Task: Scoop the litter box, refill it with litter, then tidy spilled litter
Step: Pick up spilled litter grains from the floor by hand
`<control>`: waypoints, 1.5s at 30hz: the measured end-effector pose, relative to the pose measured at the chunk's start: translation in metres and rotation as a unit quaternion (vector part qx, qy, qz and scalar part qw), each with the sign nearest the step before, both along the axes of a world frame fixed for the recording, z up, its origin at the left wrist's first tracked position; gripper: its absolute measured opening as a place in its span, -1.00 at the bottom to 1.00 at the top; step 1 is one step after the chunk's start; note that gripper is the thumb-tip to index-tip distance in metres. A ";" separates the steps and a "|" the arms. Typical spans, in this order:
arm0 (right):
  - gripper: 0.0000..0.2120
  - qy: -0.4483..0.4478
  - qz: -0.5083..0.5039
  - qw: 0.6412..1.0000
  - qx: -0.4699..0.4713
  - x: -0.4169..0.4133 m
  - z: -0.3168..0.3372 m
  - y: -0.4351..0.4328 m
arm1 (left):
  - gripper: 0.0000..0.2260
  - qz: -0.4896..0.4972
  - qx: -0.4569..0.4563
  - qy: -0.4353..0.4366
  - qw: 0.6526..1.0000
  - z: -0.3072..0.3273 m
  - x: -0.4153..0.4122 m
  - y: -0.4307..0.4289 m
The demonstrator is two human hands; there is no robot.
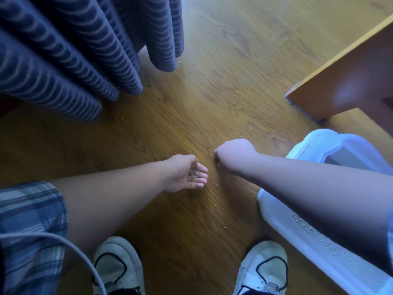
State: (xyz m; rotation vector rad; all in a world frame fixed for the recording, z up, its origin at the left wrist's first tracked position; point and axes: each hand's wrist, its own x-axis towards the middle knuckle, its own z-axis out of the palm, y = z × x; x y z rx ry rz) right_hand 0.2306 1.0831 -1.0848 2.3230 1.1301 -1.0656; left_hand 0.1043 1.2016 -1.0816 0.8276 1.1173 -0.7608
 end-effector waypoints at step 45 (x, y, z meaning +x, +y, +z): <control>-0.83 -0.085 0.005 0.995 -0.054 0.068 0.003 -0.006 | -0.67 0.037 0.016 -0.011 0.999 -0.008 0.032 -0.018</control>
